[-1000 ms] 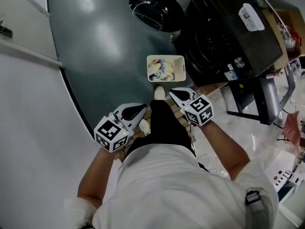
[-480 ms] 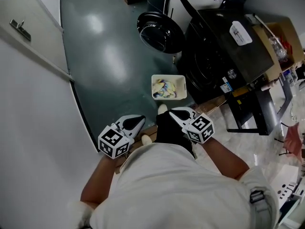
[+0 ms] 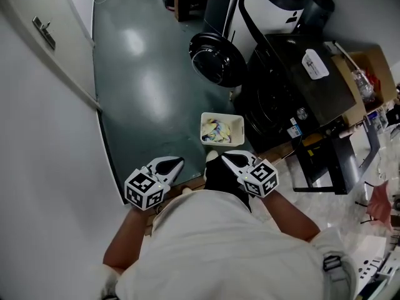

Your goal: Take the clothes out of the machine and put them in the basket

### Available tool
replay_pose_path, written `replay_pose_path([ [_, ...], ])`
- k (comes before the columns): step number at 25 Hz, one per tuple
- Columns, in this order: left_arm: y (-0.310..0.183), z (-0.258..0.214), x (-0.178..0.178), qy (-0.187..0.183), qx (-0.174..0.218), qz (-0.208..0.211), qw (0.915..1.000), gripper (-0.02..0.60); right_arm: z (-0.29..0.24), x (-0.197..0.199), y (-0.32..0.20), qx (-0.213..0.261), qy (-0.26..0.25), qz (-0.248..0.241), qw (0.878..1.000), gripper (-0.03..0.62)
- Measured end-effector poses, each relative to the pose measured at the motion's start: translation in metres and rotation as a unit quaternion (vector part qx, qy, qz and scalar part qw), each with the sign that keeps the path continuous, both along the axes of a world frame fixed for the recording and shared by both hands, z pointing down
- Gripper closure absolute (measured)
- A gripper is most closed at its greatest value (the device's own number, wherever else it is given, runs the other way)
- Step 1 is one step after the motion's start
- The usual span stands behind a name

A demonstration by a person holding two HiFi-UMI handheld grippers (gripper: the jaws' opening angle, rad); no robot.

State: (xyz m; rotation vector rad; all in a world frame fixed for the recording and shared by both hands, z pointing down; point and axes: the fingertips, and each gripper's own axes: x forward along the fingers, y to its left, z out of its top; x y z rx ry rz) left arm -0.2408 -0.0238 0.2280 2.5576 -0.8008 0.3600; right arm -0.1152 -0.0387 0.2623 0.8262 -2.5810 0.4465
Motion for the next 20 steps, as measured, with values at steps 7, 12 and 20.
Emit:
replay_pose_path([
  [7, 0.004, 0.001, -0.005, 0.006, 0.002, -0.009, 0.9999, 0.584, -0.003, -0.004, -0.001, 0.006, 0.004, 0.004, 1.0, 0.589],
  [12, 0.004, 0.008, -0.011, 0.003, -0.002, -0.012, 0.9999, 0.584, -0.004, -0.01, -0.003, 0.009, 0.005, -0.002, 1.0, 0.589],
  [20, 0.0, 0.015, -0.01, 0.005, -0.008, -0.012, 0.9999, 0.584, -0.001, -0.019, -0.004, 0.008, 0.004, -0.016, 1.0, 0.589],
])
